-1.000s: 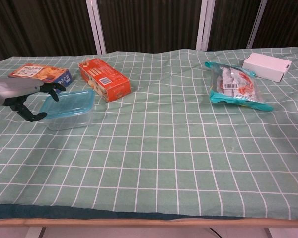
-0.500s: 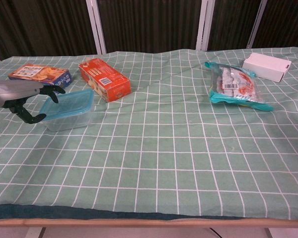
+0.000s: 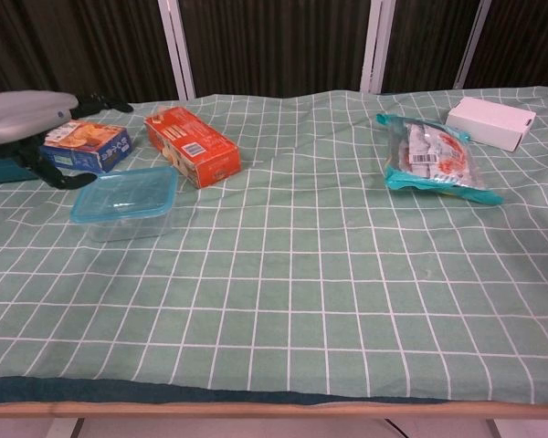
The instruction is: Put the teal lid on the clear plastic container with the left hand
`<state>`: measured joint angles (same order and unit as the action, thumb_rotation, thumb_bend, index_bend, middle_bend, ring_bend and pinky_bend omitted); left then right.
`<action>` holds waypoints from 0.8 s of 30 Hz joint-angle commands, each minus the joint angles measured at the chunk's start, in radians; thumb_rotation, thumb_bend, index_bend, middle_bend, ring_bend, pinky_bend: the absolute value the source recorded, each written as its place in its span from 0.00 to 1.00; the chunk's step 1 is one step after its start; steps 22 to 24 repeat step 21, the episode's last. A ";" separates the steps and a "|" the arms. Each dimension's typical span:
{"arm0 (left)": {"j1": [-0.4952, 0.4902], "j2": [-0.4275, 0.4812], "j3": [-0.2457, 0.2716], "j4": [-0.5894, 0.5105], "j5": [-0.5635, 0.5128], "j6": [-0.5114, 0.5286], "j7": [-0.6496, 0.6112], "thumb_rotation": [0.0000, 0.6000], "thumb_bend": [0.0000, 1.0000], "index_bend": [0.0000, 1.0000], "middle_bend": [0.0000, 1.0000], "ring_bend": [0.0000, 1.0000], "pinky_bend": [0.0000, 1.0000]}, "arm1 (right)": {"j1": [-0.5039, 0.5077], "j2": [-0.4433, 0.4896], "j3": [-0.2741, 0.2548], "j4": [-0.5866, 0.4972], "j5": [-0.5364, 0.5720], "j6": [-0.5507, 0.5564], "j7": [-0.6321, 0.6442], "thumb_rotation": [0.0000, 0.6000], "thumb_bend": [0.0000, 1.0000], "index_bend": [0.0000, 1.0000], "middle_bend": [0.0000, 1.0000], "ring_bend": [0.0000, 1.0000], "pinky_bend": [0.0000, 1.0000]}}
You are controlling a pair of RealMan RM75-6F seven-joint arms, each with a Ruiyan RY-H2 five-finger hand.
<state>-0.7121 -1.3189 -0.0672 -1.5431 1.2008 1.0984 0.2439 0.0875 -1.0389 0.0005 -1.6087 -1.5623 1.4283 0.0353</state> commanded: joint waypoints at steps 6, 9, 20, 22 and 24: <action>0.316 0.100 0.198 -0.118 0.262 0.355 -0.083 1.00 0.34 0.00 0.00 0.00 0.00 | -0.004 -0.008 -0.006 -0.001 0.000 -0.003 -0.026 1.00 0.15 0.00 0.00 0.00 0.00; 0.424 0.066 0.235 -0.022 0.296 0.463 -0.151 1.00 0.34 0.00 0.00 0.00 0.00 | -0.003 -0.019 -0.010 -0.012 0.001 -0.012 -0.068 1.00 0.15 0.00 0.00 0.00 0.00; 0.509 0.017 0.189 0.142 0.336 0.527 -0.276 1.00 0.35 0.00 0.00 0.00 0.00 | -0.006 -0.054 -0.009 -0.025 0.019 -0.018 -0.161 1.00 0.15 0.00 0.00 0.00 0.00; 0.508 0.018 0.185 0.141 0.334 0.515 -0.275 1.00 0.35 0.00 0.00 0.00 0.00 | -0.006 -0.053 -0.008 -0.026 0.021 -0.019 -0.162 1.00 0.15 0.00 0.00 0.00 0.00; 0.508 0.018 0.185 0.141 0.334 0.515 -0.275 1.00 0.35 0.00 0.00 0.00 0.00 | -0.006 -0.053 -0.008 -0.026 0.021 -0.019 -0.162 1.00 0.15 0.00 0.00 0.00 0.00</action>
